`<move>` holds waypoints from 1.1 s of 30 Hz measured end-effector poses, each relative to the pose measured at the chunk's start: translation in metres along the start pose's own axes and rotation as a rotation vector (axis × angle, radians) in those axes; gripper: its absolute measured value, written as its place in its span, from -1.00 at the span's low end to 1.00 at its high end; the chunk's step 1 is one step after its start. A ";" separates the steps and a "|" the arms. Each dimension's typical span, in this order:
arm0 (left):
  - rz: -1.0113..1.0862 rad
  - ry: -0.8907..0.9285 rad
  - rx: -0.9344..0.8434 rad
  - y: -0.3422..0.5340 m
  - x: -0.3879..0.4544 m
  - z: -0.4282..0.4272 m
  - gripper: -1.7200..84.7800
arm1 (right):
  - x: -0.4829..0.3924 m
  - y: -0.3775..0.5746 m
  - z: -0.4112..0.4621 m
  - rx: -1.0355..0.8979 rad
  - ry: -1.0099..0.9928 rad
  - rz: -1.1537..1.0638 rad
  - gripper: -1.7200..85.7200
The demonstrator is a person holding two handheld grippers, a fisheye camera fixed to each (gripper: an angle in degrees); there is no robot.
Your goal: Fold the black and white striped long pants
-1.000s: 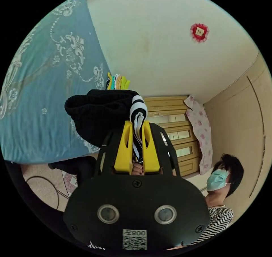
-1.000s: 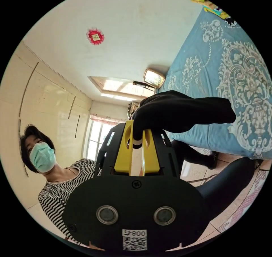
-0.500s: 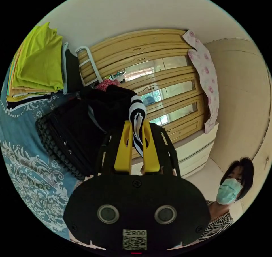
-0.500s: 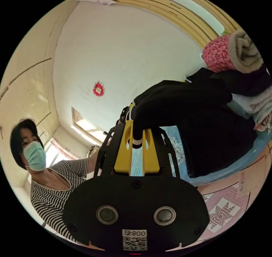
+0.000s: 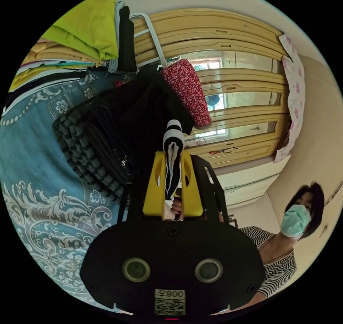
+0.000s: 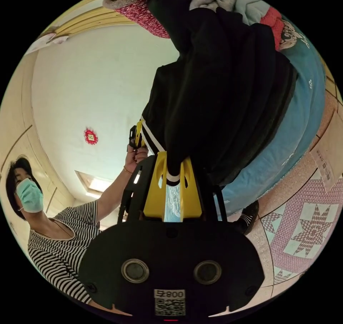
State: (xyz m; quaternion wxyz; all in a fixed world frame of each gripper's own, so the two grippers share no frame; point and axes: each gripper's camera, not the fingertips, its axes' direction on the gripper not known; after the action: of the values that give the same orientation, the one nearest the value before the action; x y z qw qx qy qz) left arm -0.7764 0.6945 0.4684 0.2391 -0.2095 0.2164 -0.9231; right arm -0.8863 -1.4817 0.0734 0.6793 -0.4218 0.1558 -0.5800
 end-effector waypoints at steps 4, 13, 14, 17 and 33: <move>0.034 -0.027 0.041 0.002 0.055 -0.053 -0.78 | 0.025 0.000 -0.027 0.013 -0.013 -0.010 -0.81; 0.226 -0.238 0.208 0.019 0.232 -0.138 -0.82 | 0.080 0.031 -0.097 0.198 -0.151 0.093 -0.79; 0.282 -0.292 0.184 0.012 0.263 -0.137 -0.84 | 0.083 0.037 -0.108 0.228 -0.129 0.107 -0.79; 0.397 -0.475 0.125 -0.006 0.331 -0.125 -0.91 | 0.074 0.033 -0.131 0.288 -0.065 0.067 -0.84; 0.399 -0.994 -0.034 -0.042 0.468 -0.113 -0.96 | 0.013 -0.111 -0.069 0.207 0.599 -0.135 -0.96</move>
State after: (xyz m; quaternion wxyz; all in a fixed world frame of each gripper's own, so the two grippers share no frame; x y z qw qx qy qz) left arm -1.2197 0.5126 0.5297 0.4802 -0.5799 0.1277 -0.6456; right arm -1.0038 -1.5175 0.1191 0.6025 -0.1702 0.2608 -0.7349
